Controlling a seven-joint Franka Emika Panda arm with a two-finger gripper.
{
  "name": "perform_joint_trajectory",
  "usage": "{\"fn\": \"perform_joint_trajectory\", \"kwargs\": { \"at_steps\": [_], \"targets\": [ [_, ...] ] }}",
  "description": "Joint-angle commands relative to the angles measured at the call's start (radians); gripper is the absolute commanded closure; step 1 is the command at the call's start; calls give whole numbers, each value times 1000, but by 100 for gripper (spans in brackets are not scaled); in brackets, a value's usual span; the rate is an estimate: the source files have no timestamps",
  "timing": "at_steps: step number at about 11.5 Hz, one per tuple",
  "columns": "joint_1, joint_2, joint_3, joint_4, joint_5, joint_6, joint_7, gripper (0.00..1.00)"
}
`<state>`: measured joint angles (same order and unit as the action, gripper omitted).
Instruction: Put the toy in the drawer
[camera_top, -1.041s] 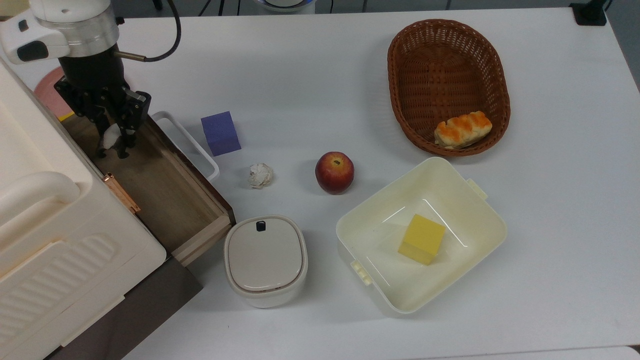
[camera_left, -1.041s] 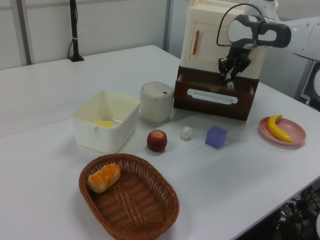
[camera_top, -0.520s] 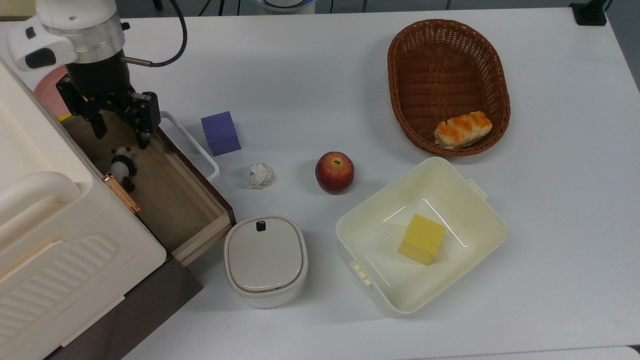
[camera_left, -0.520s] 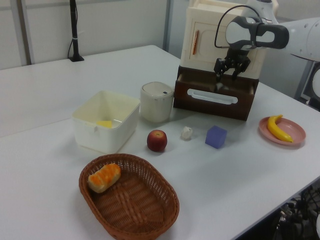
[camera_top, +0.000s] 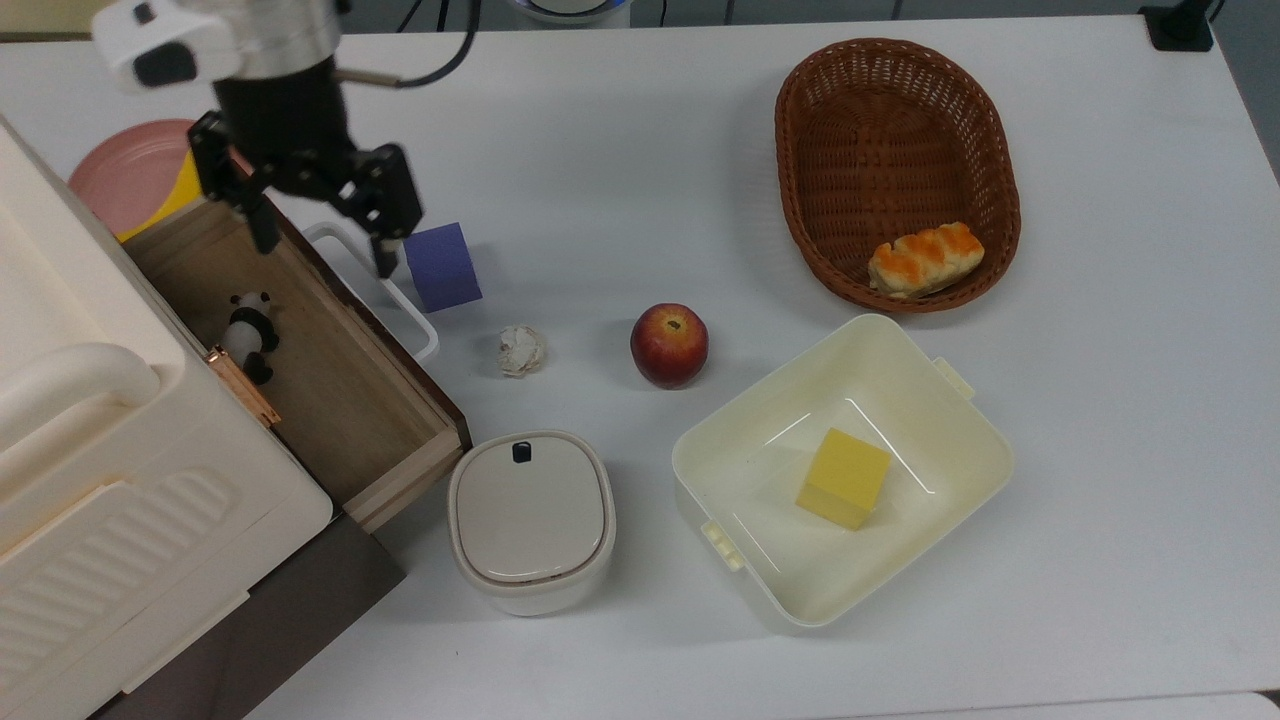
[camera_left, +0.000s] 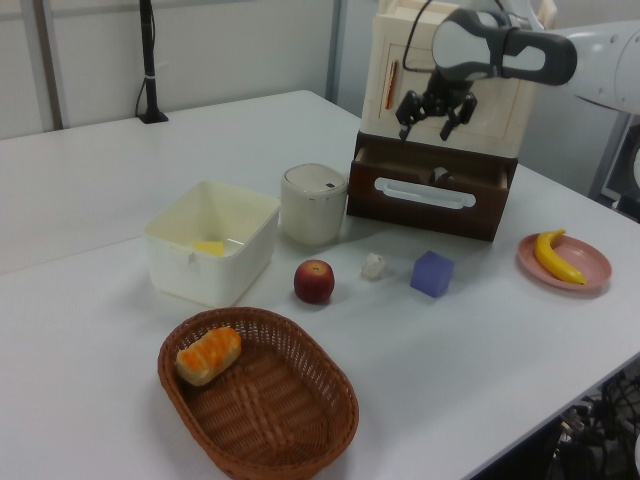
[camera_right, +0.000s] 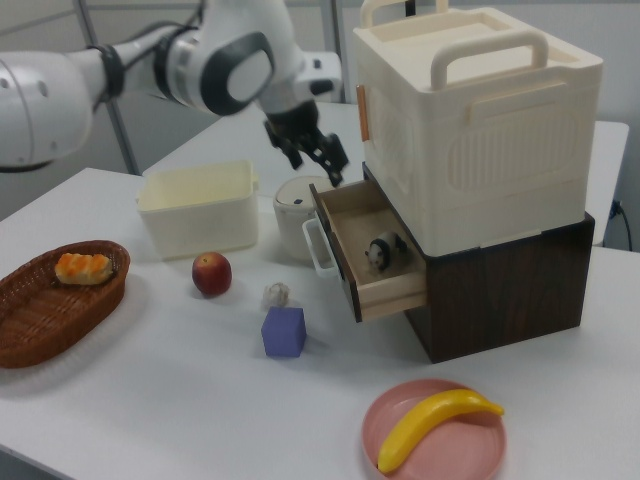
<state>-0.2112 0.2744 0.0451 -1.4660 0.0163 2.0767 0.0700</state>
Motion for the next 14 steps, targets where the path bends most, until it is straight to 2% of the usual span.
{"fn": "perform_joint_trajectory", "kwargs": {
  "at_steps": [1,3,6,9,10,12,14],
  "targets": [
    [84,-73,16,-17,-10,-52,86,0],
    [148,-104,18,-34,-25,-85,102,0],
    [214,-217,18,-163,-42,-159,102,0],
    [213,-311,-1,-241,-41,-227,105,0],
    [210,-329,-23,-260,-39,-228,100,0],
    [216,-342,-72,-277,-44,-230,35,0],
    [222,-337,-83,-275,-18,-262,-12,0]
  ]
}}
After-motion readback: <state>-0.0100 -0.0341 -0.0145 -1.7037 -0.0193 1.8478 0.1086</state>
